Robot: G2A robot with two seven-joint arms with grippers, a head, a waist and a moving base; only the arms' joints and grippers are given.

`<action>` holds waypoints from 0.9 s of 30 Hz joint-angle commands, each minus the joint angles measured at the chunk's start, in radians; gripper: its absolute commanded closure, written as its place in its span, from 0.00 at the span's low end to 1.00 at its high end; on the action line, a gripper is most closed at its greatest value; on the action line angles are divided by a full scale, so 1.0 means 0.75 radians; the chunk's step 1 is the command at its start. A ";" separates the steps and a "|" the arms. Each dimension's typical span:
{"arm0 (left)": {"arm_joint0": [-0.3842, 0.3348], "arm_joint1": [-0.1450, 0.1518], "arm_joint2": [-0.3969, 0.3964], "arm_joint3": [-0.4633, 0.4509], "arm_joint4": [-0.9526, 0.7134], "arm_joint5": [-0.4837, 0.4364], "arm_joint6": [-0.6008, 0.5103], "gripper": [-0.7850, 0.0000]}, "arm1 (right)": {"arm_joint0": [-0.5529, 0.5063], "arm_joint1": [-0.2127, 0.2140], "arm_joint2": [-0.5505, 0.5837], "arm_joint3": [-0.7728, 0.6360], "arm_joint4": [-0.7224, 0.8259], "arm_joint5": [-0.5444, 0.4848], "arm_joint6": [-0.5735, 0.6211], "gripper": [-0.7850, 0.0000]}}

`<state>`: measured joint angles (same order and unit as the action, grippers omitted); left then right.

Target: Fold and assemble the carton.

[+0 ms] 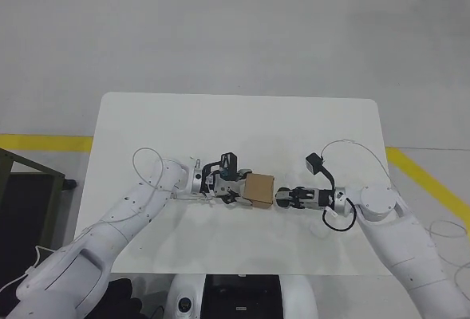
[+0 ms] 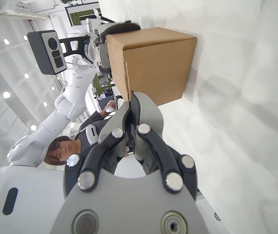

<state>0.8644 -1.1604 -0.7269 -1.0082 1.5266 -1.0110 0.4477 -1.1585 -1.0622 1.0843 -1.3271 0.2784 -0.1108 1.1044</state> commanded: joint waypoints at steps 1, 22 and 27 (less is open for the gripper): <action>-0.001 0.000 -0.001 -0.002 0.001 0.002 -0.001 0.31 | 0.011 -0.003 -0.011 0.011 0.001 -0.004 -0.002 1.00; 0.008 0.003 -0.015 -0.018 -0.001 0.010 -0.014 0.00 | 0.019 -0.001 0.009 0.053 0.034 -0.051 -0.002 0.99; 0.017 0.009 -0.024 -0.032 0.016 0.019 0.011 0.00 | -0.011 0.010 0.048 0.025 0.039 -0.053 -0.007 0.90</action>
<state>0.8754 -1.1545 -0.7431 -1.0305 1.5362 -0.9979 0.4503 -1.1648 -1.0555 1.1164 -1.3065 0.3076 -0.1499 1.0994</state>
